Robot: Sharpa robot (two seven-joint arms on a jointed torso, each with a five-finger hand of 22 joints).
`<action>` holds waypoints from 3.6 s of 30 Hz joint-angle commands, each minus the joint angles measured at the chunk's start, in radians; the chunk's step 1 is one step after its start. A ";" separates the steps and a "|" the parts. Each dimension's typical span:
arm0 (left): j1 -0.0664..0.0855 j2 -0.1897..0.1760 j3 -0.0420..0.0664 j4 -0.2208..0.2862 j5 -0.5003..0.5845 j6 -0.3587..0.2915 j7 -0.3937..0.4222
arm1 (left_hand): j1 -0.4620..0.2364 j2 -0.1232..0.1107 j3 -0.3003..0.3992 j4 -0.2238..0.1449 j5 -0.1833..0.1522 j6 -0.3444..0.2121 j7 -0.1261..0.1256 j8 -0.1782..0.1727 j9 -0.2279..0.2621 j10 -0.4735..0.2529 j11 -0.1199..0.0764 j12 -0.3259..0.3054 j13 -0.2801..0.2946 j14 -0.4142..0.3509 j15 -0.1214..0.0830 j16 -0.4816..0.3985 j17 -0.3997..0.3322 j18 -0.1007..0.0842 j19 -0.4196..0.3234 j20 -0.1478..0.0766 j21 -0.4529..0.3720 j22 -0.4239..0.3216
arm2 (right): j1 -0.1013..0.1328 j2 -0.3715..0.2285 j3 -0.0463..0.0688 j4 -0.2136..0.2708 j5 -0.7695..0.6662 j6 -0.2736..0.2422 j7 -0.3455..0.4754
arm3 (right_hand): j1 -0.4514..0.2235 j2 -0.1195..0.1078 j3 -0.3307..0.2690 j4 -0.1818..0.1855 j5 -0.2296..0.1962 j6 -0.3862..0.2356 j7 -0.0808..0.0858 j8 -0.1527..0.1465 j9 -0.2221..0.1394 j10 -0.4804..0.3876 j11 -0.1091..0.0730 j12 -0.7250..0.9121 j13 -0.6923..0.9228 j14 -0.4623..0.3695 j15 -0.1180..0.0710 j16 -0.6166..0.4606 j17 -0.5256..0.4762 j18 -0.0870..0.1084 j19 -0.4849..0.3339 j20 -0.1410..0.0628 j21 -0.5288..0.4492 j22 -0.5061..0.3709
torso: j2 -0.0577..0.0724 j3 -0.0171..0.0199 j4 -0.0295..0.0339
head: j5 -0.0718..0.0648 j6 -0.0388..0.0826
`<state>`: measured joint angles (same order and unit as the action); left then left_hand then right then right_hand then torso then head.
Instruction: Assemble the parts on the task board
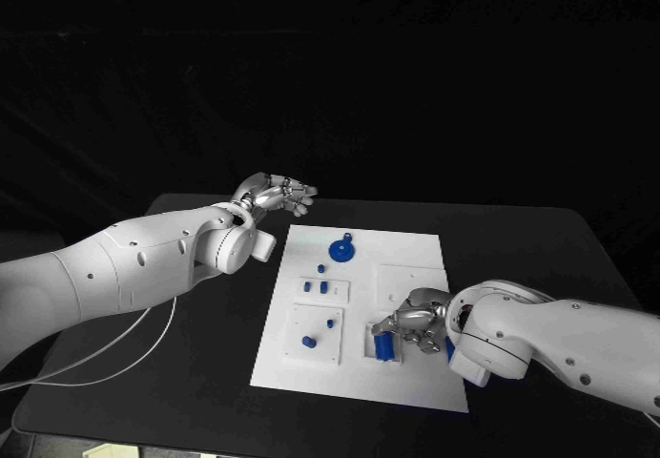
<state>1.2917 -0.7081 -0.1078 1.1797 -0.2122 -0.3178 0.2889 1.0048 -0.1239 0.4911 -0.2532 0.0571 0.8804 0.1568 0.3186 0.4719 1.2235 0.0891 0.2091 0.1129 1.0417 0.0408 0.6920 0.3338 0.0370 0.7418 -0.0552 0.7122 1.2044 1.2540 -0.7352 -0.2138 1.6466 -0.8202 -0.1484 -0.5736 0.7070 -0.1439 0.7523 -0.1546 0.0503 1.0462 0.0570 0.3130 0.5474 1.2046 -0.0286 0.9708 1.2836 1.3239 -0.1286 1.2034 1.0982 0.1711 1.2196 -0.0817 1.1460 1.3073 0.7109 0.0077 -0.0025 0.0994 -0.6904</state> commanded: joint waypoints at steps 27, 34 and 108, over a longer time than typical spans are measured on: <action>0.001 0.000 0.001 0.004 0.008 0.007 0.004 | -0.007 -0.001 -0.007 0.000 -0.003 0.002 -0.003 -0.001 -0.002 0.009 -0.001 -0.005 -0.002 0.005 0.001 -0.005 0.003 0.018 0.009 -0.002 -0.007 0.002 | -0.010 0.025 -0.010 -0.031 -0.014 0.022 -0.010 | -0.114 0.048 -0.174 -0.049 -0.003 0.005 0.022 -0.013 -0.004 -0.006 -0.003 -0.014 0.012 -0.008 -0.007 -0.001 -0.002 0.091 -0.012 -0.008 0.003 0.015 | 0.000 0.0009 -0.0014 | 0.010 -0.010; 0.001 -0.001 0.001 0.004 0.008 0.007 0.003 | -0.007 0.000 -0.008 -0.001 -0.003 0.001 -0.003 -0.001 -0.002 0.009 -0.001 -0.006 -0.002 0.005 0.001 -0.005 0.003 0.018 0.009 -0.002 -0.008 0.002 | -0.010 0.025 -0.011 -0.028 -0.020 0.024 -0.004 | -0.118 0.054 -0.203 -0.082 -0.001 0.004 0.022 -0.015 -0.006 -0.007 -0.004 -0.018 0.014 -0.010 -0.008 -0.003 -0.003 0.091 -0.017 -0.012 0.001 0.014 | 0.000 0.0006 -0.0018 | 0.011 -0.011; 0.001 -0.003 0.000 0.002 0.008 0.012 0.001 | -0.002 0.006 -0.011 -0.004 -0.002 0.002 -0.003 -0.001 -0.003 0.011 -0.001 -0.008 -0.003 0.005 0.001 -0.010 0.010 0.018 0.010 -0.002 -0.012 0.005 | -0.022 -0.022 -0.010 0.015 -0.038 0.112 0.064 | -0.026 0.011 -0.089 -0.106 0.005 0.017 0.025 -0.025 -0.021 0.009 0.000 -0.036 0.032 -0.002 -0.004 -0.008 -0.006 0.091 -0.001 0.003 0.000 0.010 | 0.000 0.0012 -0.0020 | 0.015 -0.011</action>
<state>1.2917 -0.7117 -0.1082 1.1803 -0.2093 -0.3168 0.2831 1.0052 -0.1236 0.4826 -0.2558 0.0572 0.8805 0.1568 0.3186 0.4704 1.2272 0.0855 0.2050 0.1110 1.0416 0.0409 0.6852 0.3427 0.0382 0.7454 -0.0587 0.7046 1.2077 1.2328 -0.7544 -0.2231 1.6610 -0.8578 -0.0380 -0.5178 0.6823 -0.1241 0.6678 -0.2607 0.0581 1.0605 0.0801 0.2883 0.5281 1.2081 -0.0250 0.9391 1.3080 1.3197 -0.1277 1.1996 1.0933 0.1782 1.2199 -0.0821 1.1480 1.3074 0.7105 0.0082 -0.0044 0.1150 -0.7018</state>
